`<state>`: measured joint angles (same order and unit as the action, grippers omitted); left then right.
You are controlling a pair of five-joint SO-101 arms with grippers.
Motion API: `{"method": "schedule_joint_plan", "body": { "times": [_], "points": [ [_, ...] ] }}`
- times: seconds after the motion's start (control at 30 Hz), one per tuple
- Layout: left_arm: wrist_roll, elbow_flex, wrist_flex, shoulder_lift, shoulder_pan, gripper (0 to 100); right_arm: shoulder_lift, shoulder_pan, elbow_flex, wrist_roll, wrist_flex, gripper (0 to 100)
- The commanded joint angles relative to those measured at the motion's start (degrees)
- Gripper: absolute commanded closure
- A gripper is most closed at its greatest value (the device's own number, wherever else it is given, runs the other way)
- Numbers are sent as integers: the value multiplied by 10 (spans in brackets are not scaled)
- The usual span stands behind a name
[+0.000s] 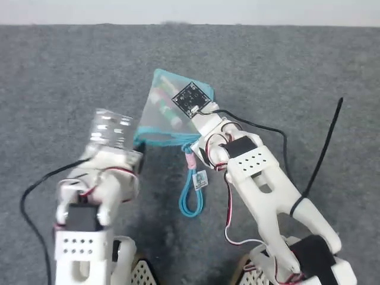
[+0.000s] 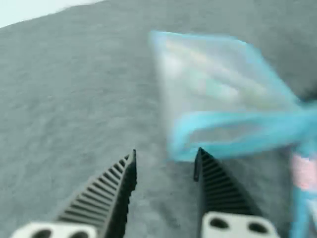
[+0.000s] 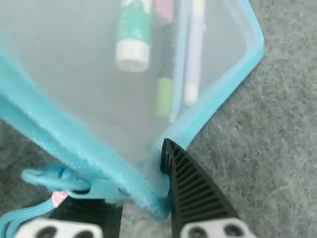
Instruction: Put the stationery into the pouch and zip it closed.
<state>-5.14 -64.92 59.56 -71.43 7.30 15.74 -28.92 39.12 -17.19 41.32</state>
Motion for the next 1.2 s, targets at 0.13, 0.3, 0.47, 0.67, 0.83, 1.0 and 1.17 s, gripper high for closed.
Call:
{"method": "schedule_joint_plan", "body": {
  "times": [0.13, 0.3, 0.47, 0.67, 0.83, 1.0, 1.17],
  "points": [
    [22, 38, 5, -2, 11, 814, 4, 26, -36, 45, 28, 993],
    [14, 37, 21, -2, 2, 815, 4, 27, -81, 86, 77, 993],
    [-5, 11, 16, 4, -57, 816, 5, 16, -84, 105, 81, 993],
    [-20, -75, -82, 4, -160, 811, 35, -28, -81, 105, 123, 993],
    [-18, -113, -142, 4, -207, 811, 95, -61, -34, 103, 118, 993],
    [1, -129, -161, 1, -228, 809, 131, -66, 4, 101, 100, 993],
    [14, -130, -153, 0, -229, 712, 131, -67, 6, 98, 99, 993]
  ]
}}
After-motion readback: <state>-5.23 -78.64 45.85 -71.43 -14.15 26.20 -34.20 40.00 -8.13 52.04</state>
